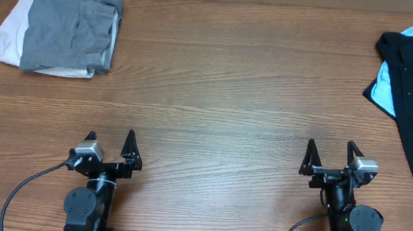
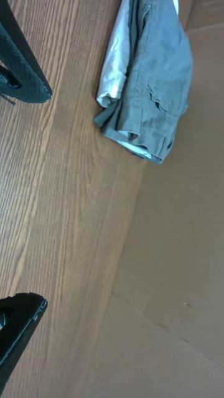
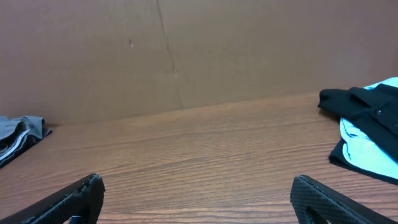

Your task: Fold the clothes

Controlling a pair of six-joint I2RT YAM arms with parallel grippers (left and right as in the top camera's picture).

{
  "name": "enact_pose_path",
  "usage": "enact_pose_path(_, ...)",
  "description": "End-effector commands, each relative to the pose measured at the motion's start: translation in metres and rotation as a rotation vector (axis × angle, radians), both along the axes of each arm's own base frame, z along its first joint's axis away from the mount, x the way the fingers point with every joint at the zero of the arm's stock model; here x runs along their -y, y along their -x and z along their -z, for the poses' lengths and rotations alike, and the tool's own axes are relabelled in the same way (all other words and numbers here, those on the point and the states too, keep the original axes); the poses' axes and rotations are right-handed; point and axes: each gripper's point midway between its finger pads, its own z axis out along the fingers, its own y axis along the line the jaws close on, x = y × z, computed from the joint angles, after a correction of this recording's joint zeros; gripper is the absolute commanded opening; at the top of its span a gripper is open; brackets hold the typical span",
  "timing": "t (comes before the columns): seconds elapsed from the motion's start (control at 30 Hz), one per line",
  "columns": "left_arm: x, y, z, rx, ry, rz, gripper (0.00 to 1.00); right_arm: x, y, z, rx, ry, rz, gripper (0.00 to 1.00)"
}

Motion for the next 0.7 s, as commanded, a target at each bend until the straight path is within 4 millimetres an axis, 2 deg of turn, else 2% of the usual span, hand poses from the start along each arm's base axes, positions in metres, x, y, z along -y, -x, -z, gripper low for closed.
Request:
enact_pose_path(0.0,0.0018,0.0003,-0.0011,0.01,-0.054,0.012,1.0,0.0001,0.0001,0.0014,0.006,0.004,-0.001,1.0)
enact_pose_path(0.17,0.0094,0.0007,-0.0012,0.022,-0.35,0.079,1.0,0.0001,0.0001,0.0014,0.006,0.004,-0.001,1.0)
enact_pose_path(0.67,0.0065,0.0005,-0.0012,0.019,-0.358,0.065,1.0,0.0001,0.0001,0.0014,0.006,0.004,-0.001,1.0)
